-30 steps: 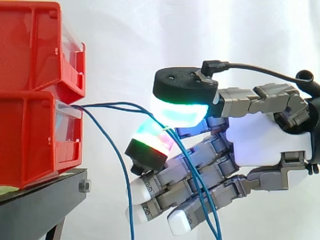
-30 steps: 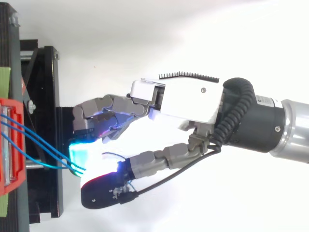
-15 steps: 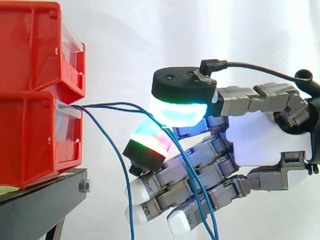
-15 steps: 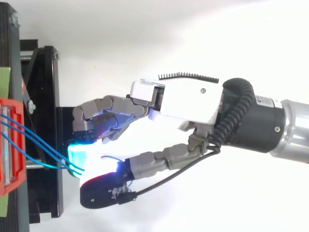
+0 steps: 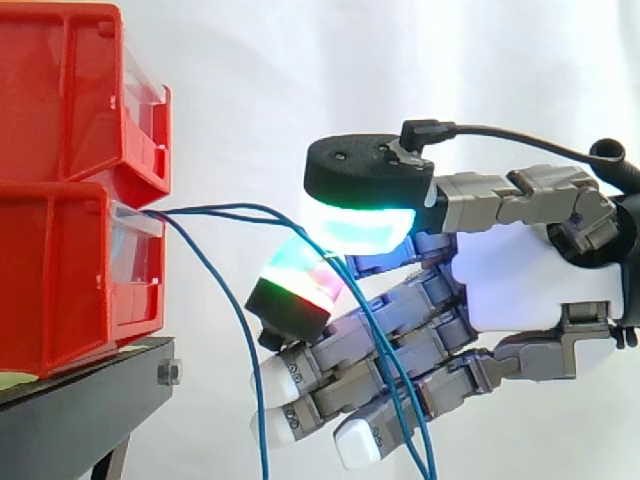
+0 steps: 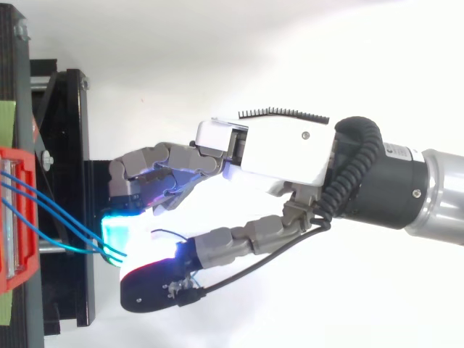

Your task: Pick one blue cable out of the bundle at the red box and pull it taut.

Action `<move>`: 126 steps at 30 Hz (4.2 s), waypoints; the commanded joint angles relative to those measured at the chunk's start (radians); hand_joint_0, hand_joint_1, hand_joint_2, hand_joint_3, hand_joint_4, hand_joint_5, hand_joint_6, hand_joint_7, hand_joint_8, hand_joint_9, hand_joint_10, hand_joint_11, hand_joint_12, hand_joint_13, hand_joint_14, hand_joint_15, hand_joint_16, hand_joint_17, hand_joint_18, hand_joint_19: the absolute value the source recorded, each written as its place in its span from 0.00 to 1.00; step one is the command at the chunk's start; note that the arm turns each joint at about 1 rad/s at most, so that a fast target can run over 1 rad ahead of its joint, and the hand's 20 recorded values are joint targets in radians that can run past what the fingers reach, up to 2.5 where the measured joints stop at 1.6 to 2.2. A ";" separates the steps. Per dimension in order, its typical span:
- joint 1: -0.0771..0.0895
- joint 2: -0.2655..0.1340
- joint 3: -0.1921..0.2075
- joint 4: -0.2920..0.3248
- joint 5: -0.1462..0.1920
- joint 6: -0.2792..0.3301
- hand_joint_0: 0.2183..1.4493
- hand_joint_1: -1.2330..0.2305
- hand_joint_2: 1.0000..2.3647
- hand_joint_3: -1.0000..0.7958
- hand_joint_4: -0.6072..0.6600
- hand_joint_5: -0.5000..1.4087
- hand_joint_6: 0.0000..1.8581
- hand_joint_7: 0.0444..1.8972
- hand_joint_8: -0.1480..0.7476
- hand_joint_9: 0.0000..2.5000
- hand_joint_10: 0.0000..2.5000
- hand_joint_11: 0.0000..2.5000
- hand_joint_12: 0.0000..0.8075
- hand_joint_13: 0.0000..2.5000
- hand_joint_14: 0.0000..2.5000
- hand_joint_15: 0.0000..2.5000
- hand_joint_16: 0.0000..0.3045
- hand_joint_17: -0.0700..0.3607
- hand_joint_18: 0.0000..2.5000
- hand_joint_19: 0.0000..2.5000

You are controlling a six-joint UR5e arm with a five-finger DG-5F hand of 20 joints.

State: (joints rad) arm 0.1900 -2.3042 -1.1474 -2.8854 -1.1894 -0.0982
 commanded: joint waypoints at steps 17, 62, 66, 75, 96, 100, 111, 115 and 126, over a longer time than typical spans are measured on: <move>0.000 0.000 0.000 -0.002 0.001 0.000 0.25 0.42 0.17 0.54 0.84 0.24 0.27 0.60 0.53 0.32 0.00 0.08 0.59 0.18 0.00 0.03 0.24 0.54 0.26 0.14; 0.000 0.000 -0.002 0.000 0.001 0.000 0.28 0.34 0.01 0.44 0.65 0.20 0.38 0.68 0.52 0.29 0.00 0.18 0.50 0.17 0.00 0.05 0.18 0.45 0.24 0.17; 0.000 0.000 -0.002 0.000 0.001 0.000 0.27 0.35 0.01 0.49 0.65 0.21 0.37 0.69 0.54 0.30 0.00 0.18 0.53 0.18 0.00 0.05 0.20 0.48 0.25 0.17; 0.000 0.000 -0.002 0.000 0.001 0.000 0.29 0.31 0.01 0.52 0.66 0.20 0.37 0.68 0.55 0.29 0.00 0.19 0.53 0.18 0.00 0.06 0.20 0.48 0.25 0.16; 0.000 0.000 -0.002 0.001 0.001 0.000 0.34 0.28 0.02 0.49 0.72 0.22 0.27 0.80 0.50 0.29 0.00 0.17 0.49 0.17 0.00 0.05 0.18 0.44 0.24 0.16; 0.000 0.000 -0.002 0.001 0.001 0.000 0.35 0.27 0.02 0.46 0.78 0.22 0.27 0.75 0.48 0.28 0.00 0.13 0.48 0.17 0.00 0.04 0.18 0.44 0.24 0.15; 0.000 0.000 -0.002 0.001 0.001 0.000 0.35 0.26 0.02 0.45 0.96 0.23 0.27 0.48 0.45 0.29 0.00 0.05 0.46 0.17 0.00 0.02 0.17 0.44 0.24 0.15; 0.000 0.000 -0.002 0.001 0.001 0.000 0.35 0.26 0.02 0.45 0.94 0.23 0.27 0.49 0.46 0.29 0.00 0.07 0.46 0.17 0.00 0.02 0.17 0.44 0.24 0.15; 0.000 0.000 -0.002 0.001 0.001 0.000 0.22 0.40 0.00 0.28 0.89 0.23 0.27 0.54 0.52 0.30 0.00 0.10 0.52 0.18 0.00 0.04 0.20 0.47 0.24 0.17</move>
State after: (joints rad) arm 0.1902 -2.3040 -1.1489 -2.8839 -1.1888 -0.0982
